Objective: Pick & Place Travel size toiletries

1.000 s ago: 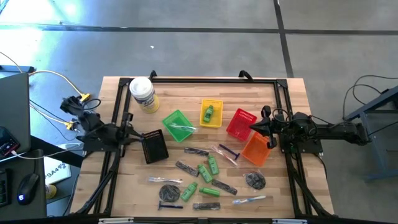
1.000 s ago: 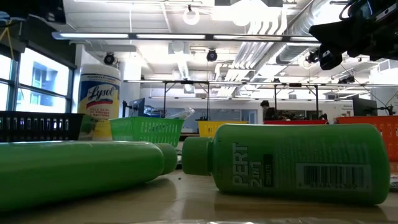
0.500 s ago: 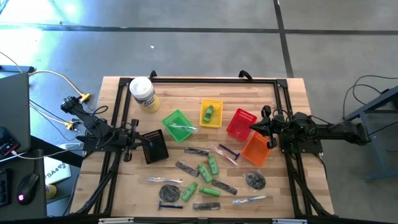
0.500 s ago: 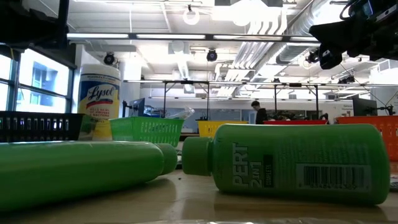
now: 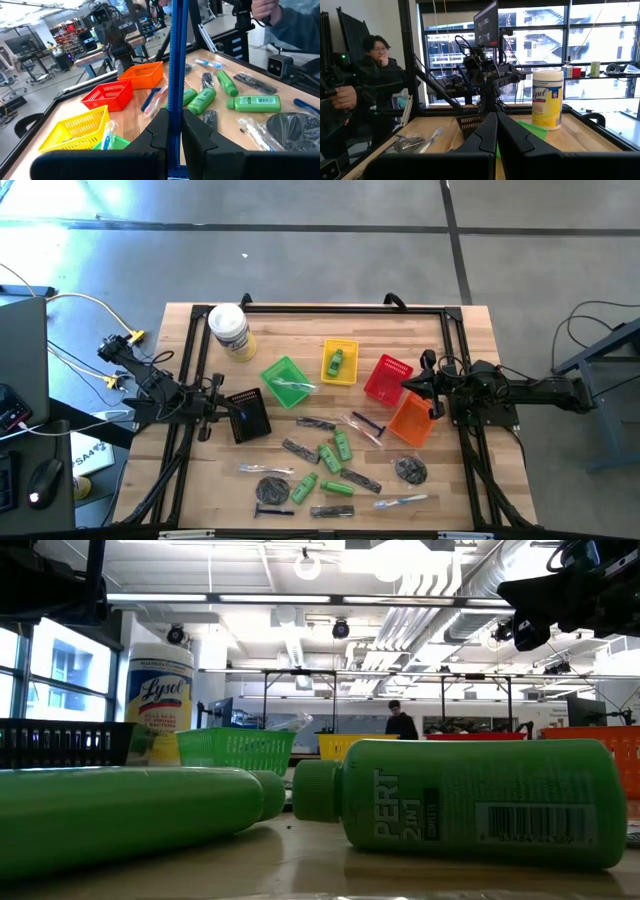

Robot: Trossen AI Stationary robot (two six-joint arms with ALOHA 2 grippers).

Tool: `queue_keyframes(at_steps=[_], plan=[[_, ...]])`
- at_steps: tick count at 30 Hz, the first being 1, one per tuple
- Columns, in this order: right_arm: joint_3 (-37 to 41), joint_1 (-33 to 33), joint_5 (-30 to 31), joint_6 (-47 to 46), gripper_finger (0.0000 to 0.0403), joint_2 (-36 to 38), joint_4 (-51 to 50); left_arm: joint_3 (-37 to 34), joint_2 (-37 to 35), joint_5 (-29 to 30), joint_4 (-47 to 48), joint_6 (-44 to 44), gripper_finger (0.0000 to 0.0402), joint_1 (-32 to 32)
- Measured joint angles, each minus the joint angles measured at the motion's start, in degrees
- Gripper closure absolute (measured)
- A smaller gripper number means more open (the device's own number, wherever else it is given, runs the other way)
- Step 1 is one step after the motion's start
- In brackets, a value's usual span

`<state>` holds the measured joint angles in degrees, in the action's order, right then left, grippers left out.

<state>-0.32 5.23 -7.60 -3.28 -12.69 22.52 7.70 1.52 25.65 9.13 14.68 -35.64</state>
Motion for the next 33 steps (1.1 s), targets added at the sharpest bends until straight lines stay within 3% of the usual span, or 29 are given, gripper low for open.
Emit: queue_keyframes(at_steps=[33], plan=[[0.00,0.00,0.16,0.10,0.0400,0.01,0.02,0.10,-0.02,-0.07,0.00,0.02,0.0378,0.01]])
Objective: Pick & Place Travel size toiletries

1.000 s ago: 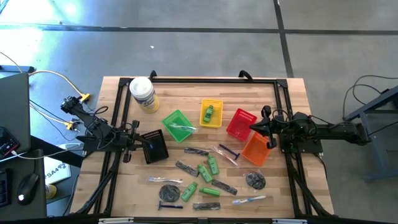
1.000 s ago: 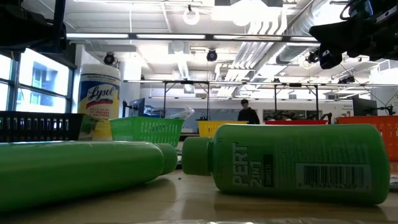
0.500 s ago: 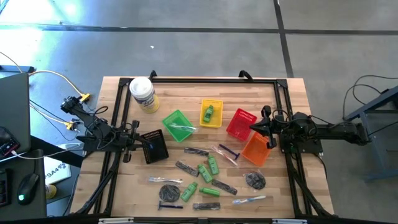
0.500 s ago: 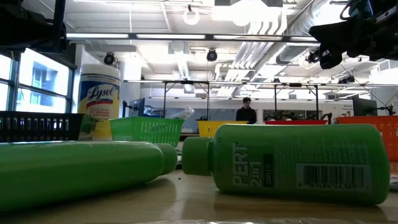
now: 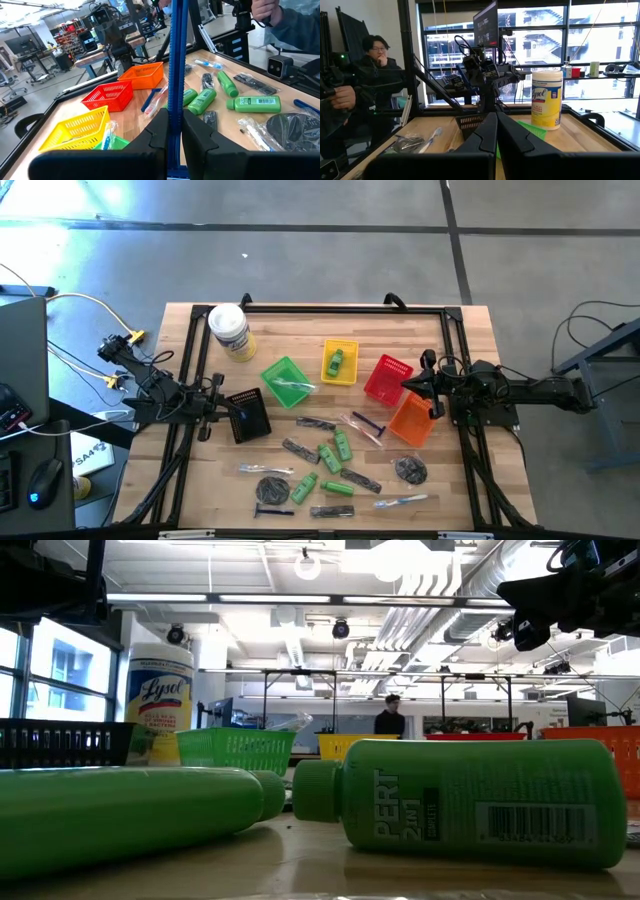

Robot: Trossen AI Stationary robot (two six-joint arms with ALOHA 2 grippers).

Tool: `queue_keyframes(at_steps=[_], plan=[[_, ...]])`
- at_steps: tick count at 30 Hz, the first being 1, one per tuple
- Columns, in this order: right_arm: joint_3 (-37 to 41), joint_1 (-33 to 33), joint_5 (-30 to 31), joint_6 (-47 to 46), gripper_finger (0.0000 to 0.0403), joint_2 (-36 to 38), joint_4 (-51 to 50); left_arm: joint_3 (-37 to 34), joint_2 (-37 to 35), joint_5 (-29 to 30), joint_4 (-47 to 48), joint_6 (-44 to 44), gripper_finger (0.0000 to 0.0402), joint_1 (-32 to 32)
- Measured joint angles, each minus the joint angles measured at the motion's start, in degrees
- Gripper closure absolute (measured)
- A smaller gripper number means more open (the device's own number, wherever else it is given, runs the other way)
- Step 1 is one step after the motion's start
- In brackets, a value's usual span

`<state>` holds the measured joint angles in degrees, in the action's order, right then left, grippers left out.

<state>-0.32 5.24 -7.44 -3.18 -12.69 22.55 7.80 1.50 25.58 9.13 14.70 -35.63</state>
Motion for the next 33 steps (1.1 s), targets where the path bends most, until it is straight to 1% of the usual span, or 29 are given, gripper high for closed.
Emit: queue_keyframes(at_steps=[14,16,18,20,23,27,30,33], plan=[[0.00,0.00,0.00,-0.02,0.0400,-0.02,0.00,0.05,0.00,0.54,-2.65,0.02,0.0379,0.00],[0.00,0.01,0.00,-0.02,0.0400,0.00,0.00,0.06,0.00,1.38,-3.00,-0.27,0.0379,0.01],[0.00,0.01,0.00,-0.02,0.0400,-0.01,0.00,0.49,0.00,3.55,-3.01,-1.88,0.0379,0.01],[0.00,0.00,0.00,-0.02,0.0400,-0.01,0.01,1.48,0.04,5.35,-3.10,-3.12,0.0379,0.02],[0.00,0.00,0.02,-0.02,0.0400,-0.01,0.03,3.57,0.11,6.54,-3.38,-3.41,0.0379,0.03],[0.00,0.02,0.02,-0.02,0.0400,0.00,0.42,7.23,1.47,10.62,-3.35,-2.38,0.0380,0.01],[0.00,0.02,0.02,-0.02,0.0400,0.00,0.42,10.30,4.08,12.71,-2.95,-0.36,0.0380,0.01],[0.00,0.02,0.02,-0.03,0.0400,0.00,0.42,14.00,8.34,13.83,-2.53,1.26,0.0380,0.01]])
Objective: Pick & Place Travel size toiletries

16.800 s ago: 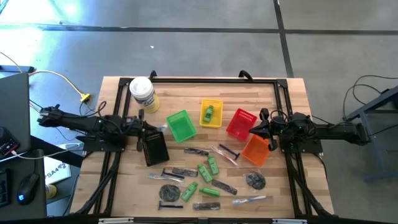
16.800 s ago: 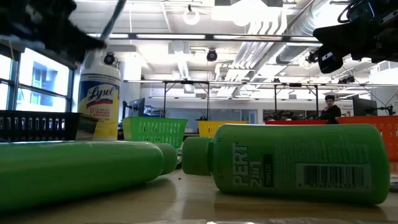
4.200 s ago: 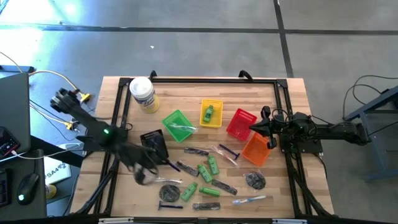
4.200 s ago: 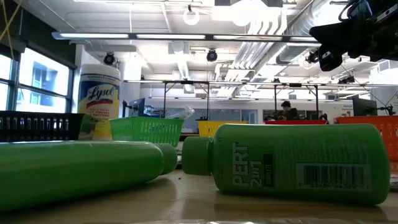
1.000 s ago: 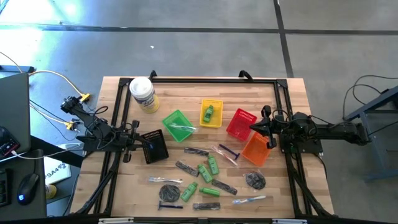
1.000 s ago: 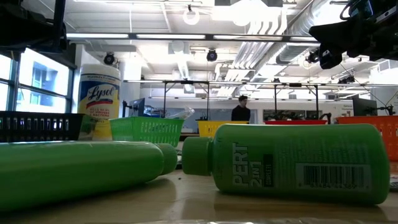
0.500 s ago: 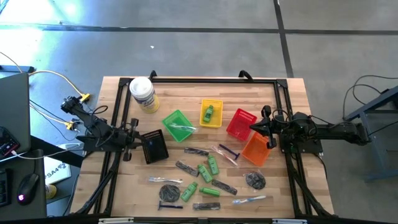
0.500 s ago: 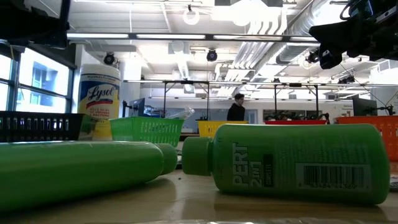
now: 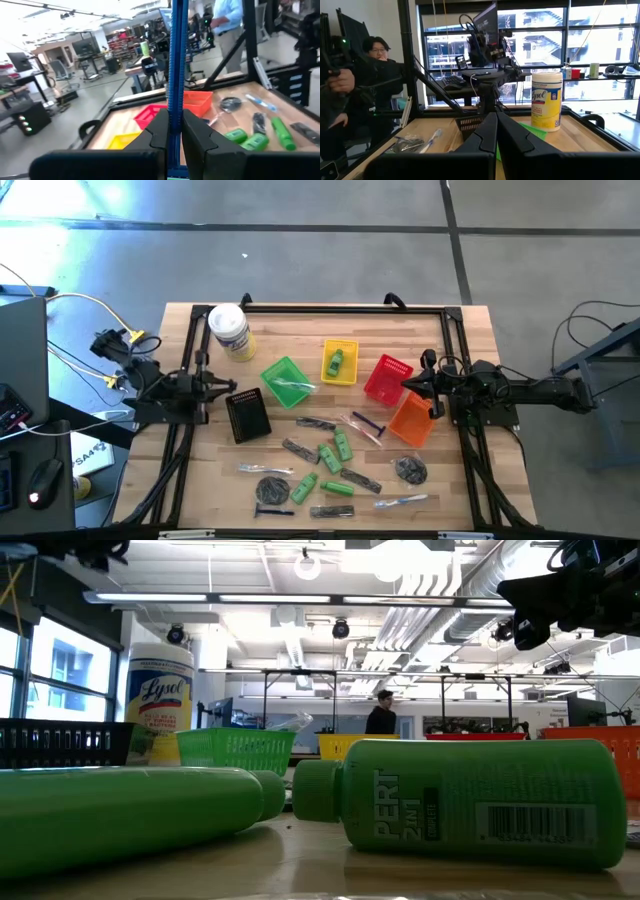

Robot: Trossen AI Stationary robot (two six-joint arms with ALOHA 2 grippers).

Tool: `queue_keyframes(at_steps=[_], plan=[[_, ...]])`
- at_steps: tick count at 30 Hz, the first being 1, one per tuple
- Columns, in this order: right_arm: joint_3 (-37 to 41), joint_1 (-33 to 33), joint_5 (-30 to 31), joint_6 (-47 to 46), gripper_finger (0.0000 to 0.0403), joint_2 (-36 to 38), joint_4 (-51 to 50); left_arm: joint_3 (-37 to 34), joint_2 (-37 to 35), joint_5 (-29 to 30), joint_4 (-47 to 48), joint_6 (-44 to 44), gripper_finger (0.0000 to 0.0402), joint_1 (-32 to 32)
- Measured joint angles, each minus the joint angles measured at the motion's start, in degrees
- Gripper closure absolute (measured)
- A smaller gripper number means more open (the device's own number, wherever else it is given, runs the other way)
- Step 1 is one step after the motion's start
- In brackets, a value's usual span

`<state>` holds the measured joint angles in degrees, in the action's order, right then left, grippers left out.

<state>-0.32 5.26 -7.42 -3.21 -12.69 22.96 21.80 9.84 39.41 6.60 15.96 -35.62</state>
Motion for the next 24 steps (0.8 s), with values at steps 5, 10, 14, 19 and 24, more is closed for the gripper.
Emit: queue_keyframes(at_steps=[5,10,14,19,24], plan=[[0.00,-0.01,0.00,-0.01,0.0400,0.00,0.00,8.12,8.53,3.41,8.46,1.86,0.0380,0.00],[0.00,0.00,0.00,-0.01,0.0400,-0.01,0.00,16.42,17.42,6.12,20.58,1.65,0.0380,0.00],[0.00,0.00,0.00,-0.01,0.0400,-0.02,0.00,21.44,23.90,5.92,28.91,-0.16,0.0380,0.00],[0.00,-0.02,-0.02,-0.01,0.0400,-0.02,0.00,23.72,30.45,4.15,37.10,-1.63,0.0380,0.02],[0.00,-0.02,-0.02,-0.03,0.0400,0.00,0.00,23.18,34.63,3.48,42.37,-1.49,0.0380,0.02]])
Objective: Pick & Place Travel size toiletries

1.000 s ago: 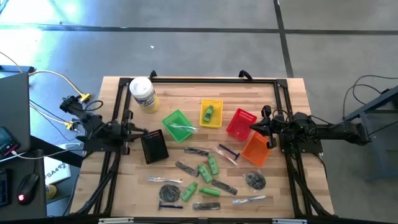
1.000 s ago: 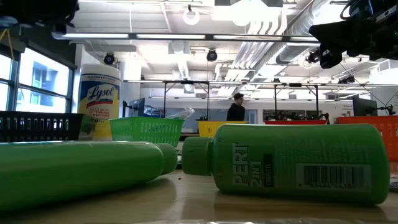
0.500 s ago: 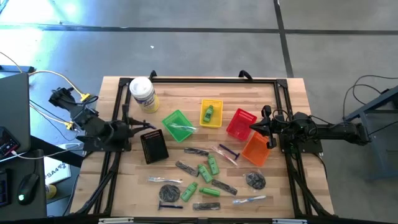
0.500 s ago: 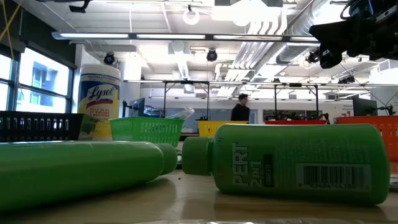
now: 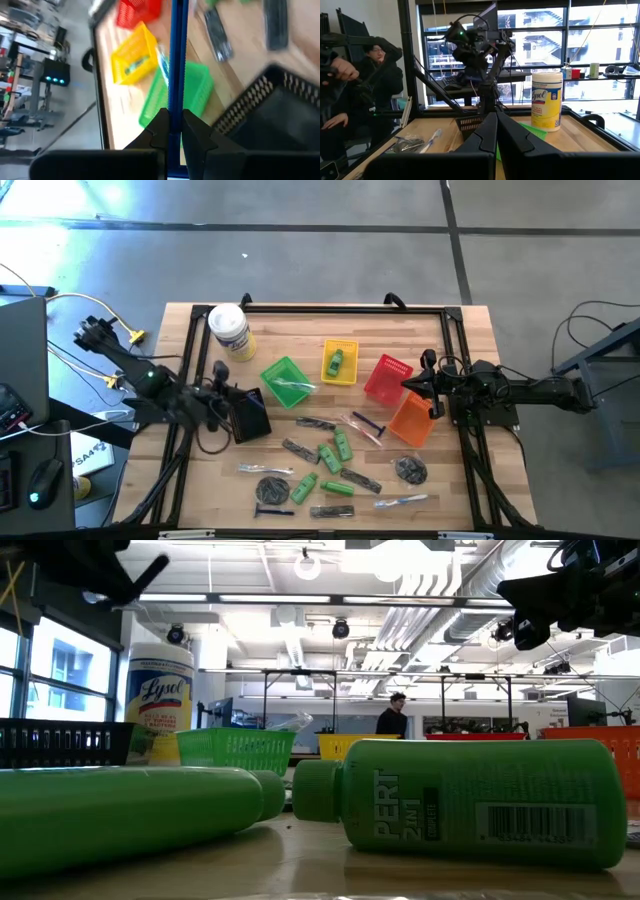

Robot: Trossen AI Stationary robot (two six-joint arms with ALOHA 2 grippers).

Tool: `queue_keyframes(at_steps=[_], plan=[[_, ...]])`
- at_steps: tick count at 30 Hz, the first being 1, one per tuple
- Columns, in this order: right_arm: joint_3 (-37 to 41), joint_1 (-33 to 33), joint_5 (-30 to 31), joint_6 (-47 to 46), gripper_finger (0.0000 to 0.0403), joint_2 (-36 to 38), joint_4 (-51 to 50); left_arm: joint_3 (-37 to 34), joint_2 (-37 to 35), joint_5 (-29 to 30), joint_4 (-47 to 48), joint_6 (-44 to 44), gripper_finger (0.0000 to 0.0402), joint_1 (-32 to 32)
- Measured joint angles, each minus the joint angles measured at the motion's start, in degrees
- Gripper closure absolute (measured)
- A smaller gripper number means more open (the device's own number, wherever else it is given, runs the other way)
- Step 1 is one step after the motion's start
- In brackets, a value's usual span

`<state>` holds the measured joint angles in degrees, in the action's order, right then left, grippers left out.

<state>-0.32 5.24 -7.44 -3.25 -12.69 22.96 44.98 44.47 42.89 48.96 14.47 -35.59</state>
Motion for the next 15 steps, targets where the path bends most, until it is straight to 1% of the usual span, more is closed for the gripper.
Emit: queue_keyframes(at_steps=[3,11,15], plan=[[0.00,0.00,0.00,-0.16,0.0400,-0.01,0.00,-0.01,1.39,-1.14,0.44,-0.19,0.0380,0.00],[0.00,0.00,0.00,-0.17,0.0400,-0.02,0.00,-0.01,4.44,-5.40,6.86,-0.82,0.0380,-0.01],[0.00,0.00,0.00,-0.17,0.0400,-0.02,0.00,-0.01,7.62,-7.27,8.29,-0.99,0.0380,0.00]])
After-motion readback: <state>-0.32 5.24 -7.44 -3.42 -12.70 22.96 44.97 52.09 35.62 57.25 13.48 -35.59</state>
